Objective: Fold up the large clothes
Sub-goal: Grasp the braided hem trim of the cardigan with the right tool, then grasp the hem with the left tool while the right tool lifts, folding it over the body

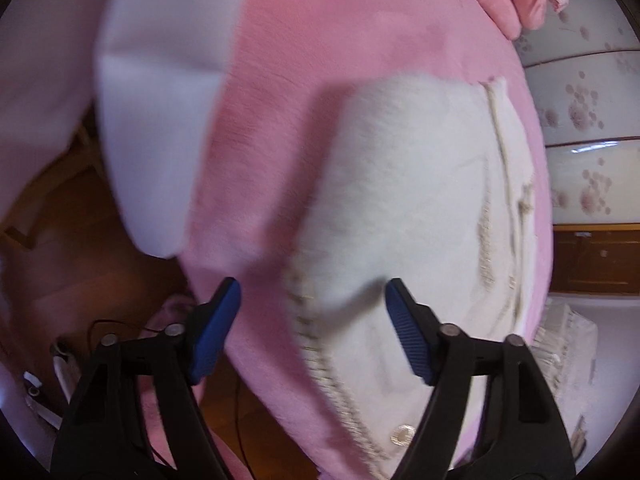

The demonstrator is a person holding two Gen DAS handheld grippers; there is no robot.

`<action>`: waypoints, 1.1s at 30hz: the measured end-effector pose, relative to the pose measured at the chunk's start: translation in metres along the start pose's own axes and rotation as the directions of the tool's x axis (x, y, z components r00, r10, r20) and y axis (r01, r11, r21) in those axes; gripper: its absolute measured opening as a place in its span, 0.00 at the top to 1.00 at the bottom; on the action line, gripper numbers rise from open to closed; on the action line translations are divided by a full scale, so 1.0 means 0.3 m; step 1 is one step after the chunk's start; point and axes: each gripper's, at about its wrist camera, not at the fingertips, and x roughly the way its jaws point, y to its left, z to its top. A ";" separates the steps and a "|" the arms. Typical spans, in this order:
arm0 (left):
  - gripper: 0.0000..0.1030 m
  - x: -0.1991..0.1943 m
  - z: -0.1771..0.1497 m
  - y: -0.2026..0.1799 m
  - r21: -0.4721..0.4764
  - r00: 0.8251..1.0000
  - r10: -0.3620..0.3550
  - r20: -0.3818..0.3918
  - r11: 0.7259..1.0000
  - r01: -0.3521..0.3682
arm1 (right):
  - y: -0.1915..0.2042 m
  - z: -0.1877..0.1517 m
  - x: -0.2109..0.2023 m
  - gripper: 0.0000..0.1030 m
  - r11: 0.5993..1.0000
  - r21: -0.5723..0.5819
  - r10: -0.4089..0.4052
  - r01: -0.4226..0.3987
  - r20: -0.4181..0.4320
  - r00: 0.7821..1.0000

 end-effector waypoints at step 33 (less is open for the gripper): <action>0.87 -0.054 0.486 -1.160 0.225 0.929 -0.371 0.021 0.907 0.357 | 0.758 0.435 -0.170 0.85 0.941 -0.032 0.325 -0.337 0.365 0.873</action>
